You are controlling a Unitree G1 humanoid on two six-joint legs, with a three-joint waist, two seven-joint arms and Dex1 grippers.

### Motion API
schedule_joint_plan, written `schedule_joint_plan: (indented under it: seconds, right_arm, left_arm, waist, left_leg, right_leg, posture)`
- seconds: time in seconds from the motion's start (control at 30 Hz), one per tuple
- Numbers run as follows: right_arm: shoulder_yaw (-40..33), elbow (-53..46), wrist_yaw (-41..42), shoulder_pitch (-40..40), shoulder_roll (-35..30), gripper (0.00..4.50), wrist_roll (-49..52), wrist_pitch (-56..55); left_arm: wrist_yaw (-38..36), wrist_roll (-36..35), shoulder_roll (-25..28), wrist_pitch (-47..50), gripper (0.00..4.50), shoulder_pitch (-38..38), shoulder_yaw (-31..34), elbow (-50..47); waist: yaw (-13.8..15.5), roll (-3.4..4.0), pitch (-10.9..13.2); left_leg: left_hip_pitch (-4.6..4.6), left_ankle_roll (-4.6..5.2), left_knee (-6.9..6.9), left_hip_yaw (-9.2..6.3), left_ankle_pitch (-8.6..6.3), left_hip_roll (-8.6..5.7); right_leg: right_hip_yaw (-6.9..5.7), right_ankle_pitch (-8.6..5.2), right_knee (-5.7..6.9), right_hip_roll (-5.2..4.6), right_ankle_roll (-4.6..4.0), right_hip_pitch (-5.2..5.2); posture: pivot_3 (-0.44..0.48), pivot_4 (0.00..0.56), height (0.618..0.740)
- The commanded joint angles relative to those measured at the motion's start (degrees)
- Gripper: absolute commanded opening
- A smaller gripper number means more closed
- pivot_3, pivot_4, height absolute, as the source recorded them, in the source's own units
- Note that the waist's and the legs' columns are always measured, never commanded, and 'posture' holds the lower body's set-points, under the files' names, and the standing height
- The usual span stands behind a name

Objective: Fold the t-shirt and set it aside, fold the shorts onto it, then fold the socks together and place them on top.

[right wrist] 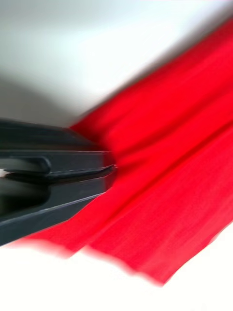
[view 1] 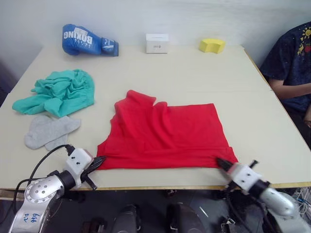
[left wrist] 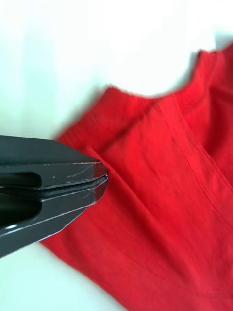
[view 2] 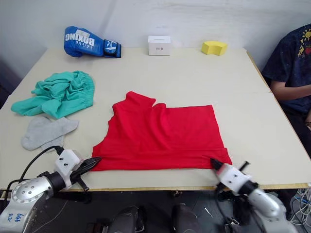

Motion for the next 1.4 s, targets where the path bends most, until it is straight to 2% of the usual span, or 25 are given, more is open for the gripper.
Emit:
schedule_joint_plan:
  seconds: [0.03, 0.13, 0.23, 0.33, 0.43, 0.6, 0.73, 0.8, 1.0, 1.07, 1.13, 1.2, 1.27, 1.3, 1.4]
  right_arm:
    - [-6.22, 7.96, -1.66, 0.17, -1.44, 0.0, 2.18, -2.15]
    - [-9.15, 10.14, -1.06, -1.27, -2.44, 0.0, 4.71, -3.0]
    - [-10.49, 7.85, 1.51, -2.13, -3.02, 0.0, 8.77, -2.21]
    - [-9.94, 1.09, 4.55, -1.75, -3.39, 0.0, 12.29, -0.63]
    - [-6.13, -7.39, 8.41, -0.45, -3.24, 0.0, 14.98, 2.4]
    - [2.82, -13.22, 9.65, -1.42, 0.1, 0.0, 12.1, 5.11]
    - [5.14, -11.92, 8.3, -2.49, 1.66, 0.0, 9.15, 6.21]
    - [4.77, -10.0, 7.84, -2.69, 1.73, 0.0, 8.12, 5.93]
    - [0.79, -3.76, 7.77, -1.17, 0.12, 0.0, 7.76, 3.97]
    - [-1.66, -1.14, 7.38, -0.36, -0.78, 0.0, 7.51, 2.88]
    - [-4.54, 0.15, 6.91, 0.03, -1.21, 0.0, 8.58, 1.68]
    - [-7.83, -0.33, 6.98, -0.4, -1.31, 0.0, 11.12, 0.65]
    - [-9.01, -3.14, 10.5, -0.82, -3.02, 0.0, 15.08, 2.46]
    - [-9.83, -4.6, 12.23, -0.88, -4.18, 0.0, 17.75, 4.99]
    - [-9.64, -5.01, 18.71, -0.23, -9.29, 0.61, 18.06, 4.76]
  left_arm:
    - [0.02, 2.31, 1.45, -0.83, 0.01, -0.32, 0.89, 4.96]
    - [-1.0, 2.06, 2.55, -3.44, 0.01, -1.32, 1.51, 7.34]
    - [-4.89, -3.17, 2.58, -5.58, 0.01, -1.41, 4.16, 6.31]
    - [-10.57, -9.98, 3.87, -3.24, 0.01, 0.2, 6.9, 1.63]
    - [-12.31, -12.99, 5.13, 0.29, 0.01, 0.23, 7.47, -1.63]
    - [-9.62, -8.93, 2.48, -0.69, 0.01, -2.48, 2.31, -1.19]
    - [-7.23, -4.43, 1.65, -1.35, 0.01, -2.66, -0.49, -0.5]
    - [-6.17, -1.5, 2.67, -1.57, 0.01, -1.38, -0.48, 0.9]
    - [-3.03, 1.03, 4.67, -0.59, 0.01, 2.27, 6.59, 5.83]
    - [-3.24, -0.43, 5.16, -0.34, 0.01, 2.01, 9.1, 7.18]
    - [-5.72, -5.03, 4.93, 0.2, 0.01, 1.52, 11.89, 6.12]
    - [-8.33, -8.82, 5.3, 1.25, 0.01, 1.5, 14.33, 4.47]
    - [-10.25, -10.1, 6.26, 0.62, 0.01, 1.38, 16.42, 4.39]
    - [-10.66, -10.76, 6.7, -0.08, 0.18, 0.29, 17.62, 4.4]
    - [-17.56, -9.71, 10.12, -4.83, 0.86, 1.13, 15.25, 1.21]
  waist:
    - [-0.03, 0.03, -0.04]
    - [-0.07, 0.17, -0.09]
    - [-0.32, 0.29, -0.07]
    - [-0.44, 0.29, -0.06]
    - [-0.11, 0.24, -0.04]
    - [0.36, 0.23, -0.04]
    - [0.16, 0.21, -0.03]
    - [0.05, 0.21, -0.03]
    - [-0.2, 0.21, -0.03]
    - [-0.17, 0.25, -0.02]
    - [-0.1, 0.22, -0.02]
    - [-0.08, 0.17, 0.01]
    - [-0.09, 0.19, 0.03]
    - [-0.09, 0.19, 0.03]
    - [-0.08, 0.2, 0.04]
  left_leg:
    - [0.07, 0.0, -0.08, 0.0, 0.0, 0.01]
    - [0.08, 0.0, -0.2, 0.01, 0.01, 0.0]
    - [0.06, 0.0, -0.31, 0.07, 0.01, -0.01]
    - [-0.03, -0.03, -0.41, 0.08, 0.02, 0.05]
    - [-0.23, -0.06, -0.4, 0.04, 0.04, 0.05]
    - [-0.24, -0.05, -0.39, 0.03, 0.03, 0.0]
    - [-0.3, -0.01, -0.38, 0.06, 0.01, -0.05]
    - [-0.31, -0.01, -0.38, 0.06, 0.0, -0.05]
    - [-0.26, -0.08, -0.44, 0.05, -0.04, 0.02]
    - [-0.22, -0.08, -0.43, 0.05, -0.04, 0.03]
    - [-0.23, -0.08, -0.42, 0.05, -0.04, 0.02]
    - [-0.29, -0.08, -0.42, 0.04, -0.04, 0.02]
    - [-0.37, -0.08, -0.42, 0.05, -0.04, 0.01]
    - [-0.4, -0.08, -0.42, 0.05, -0.04, 0.01]
    - [-0.39, -0.07, -0.44, 0.05, -0.04, 0.01]
  right_leg:
    - [0.01, -0.08, -0.15, 0.01, -0.15, 0.1]
    - [0.05, -0.12, -0.29, 0.01, -0.21, 0.12]
    - [0.11, 0.02, -0.29, 0.01, 0.04, 0.05]
    - [0.09, 0.07, -0.27, 0.05, 0.17, -0.11]
    - [0.05, 0.05, -0.14, 0.05, 0.21, -0.34]
    - [0.05, 0.06, -0.17, 0.02, 0.28, -0.3]
    - [0.09, 0.1, -0.26, -0.03, 0.35, -0.32]
    - [0.09, 0.1, -0.27, -0.03, 0.34, -0.33]
    - [0.06, 0.0, -0.22, 0.01, 0.16, -0.4]
    - [0.05, -0.01, -0.21, 0.01, 0.15, -0.38]
    - [0.07, -0.01, -0.23, 0.0, 0.14, -0.38]
    - [0.07, -0.05, -0.27, 0.0, 0.07, -0.39]
    - [0.08, -0.04, -0.29, -0.03, 0.08, -0.45]
    - [0.09, -0.03, -0.29, -0.03, 0.11, -0.48]
    - [0.07, 0.0, -0.26, -0.02, 0.15, -0.49]
  posture:
    - [0.0, 0.15, 0.74]
    - [0.0, 0.15, 0.74]
    - [0.0, 0.15, 0.74]
    - [0.0, 0.15, 0.74]
    - [0.0, 0.15, 0.74]
    - [0.0, 0.15, 0.74]
    - [0.0, 0.15, 0.74]
    - [0.0, 0.15, 0.74]
    - [0.0, 0.15, 0.74]
    - [0.0, 0.15, 0.74]
    - [0.0, 0.15, 0.74]
    - [0.0, 0.15, 0.74]
    - [0.0, 0.15, 0.74]
    - [0.0, 0.15, 0.74]
    - [0.0, 0.15, 0.74]
